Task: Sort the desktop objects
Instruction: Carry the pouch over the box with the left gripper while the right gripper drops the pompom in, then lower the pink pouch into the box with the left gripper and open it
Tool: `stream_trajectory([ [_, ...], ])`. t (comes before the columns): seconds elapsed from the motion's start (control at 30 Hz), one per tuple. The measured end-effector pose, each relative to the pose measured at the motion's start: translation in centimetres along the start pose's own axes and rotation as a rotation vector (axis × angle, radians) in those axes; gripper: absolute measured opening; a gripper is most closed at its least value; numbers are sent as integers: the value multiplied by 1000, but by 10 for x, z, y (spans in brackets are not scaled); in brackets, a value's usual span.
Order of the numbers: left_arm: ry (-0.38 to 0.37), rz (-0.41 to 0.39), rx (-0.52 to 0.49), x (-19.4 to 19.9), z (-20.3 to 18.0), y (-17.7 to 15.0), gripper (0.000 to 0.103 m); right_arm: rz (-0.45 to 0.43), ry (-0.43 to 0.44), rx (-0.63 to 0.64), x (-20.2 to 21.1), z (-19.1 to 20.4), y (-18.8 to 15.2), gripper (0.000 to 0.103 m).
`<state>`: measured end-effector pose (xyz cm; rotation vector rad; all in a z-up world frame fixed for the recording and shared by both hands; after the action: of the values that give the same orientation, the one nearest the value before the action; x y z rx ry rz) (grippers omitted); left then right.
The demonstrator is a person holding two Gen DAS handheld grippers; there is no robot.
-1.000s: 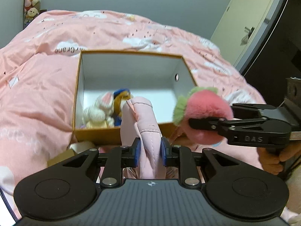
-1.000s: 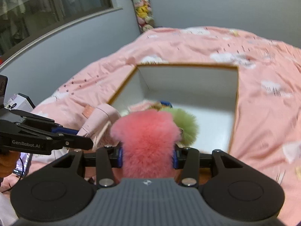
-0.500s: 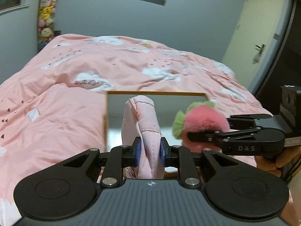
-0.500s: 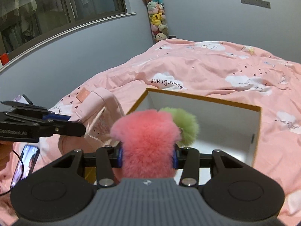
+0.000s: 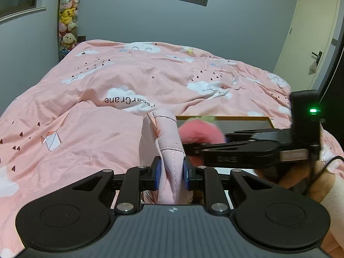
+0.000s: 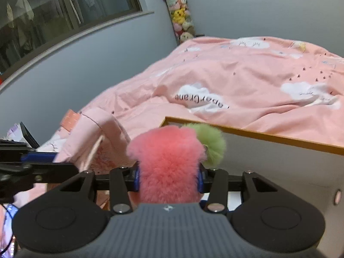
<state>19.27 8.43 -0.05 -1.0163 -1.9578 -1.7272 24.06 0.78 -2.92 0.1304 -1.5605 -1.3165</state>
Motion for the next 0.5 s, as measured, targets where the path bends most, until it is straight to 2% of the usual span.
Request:
stream_trajectory([
  [0.23, 0, 15, 5, -5, 3, 0, 23, 26, 15, -25, -25, -4, -3, 51],
  [0.37, -14, 21, 5, -6, 0, 0, 23, 24, 6, -11, -16, -4, -3, 51],
  [0.5, -64, 33, 2, -10, -12, 0, 23, 21, -16, -10, 5, -9, -4, 51],
])
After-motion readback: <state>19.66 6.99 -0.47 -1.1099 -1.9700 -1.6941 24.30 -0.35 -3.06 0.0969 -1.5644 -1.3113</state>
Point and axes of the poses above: each gripper's, at about its wrist camera, not at the fingertips, and x roughly against the way its jaws point, z to its left, y to its top, the point moved 6 cm from there along -x, roughly the way its jaws point, and after that the axes turned 7 degrees about x, right-handed, at the moved point
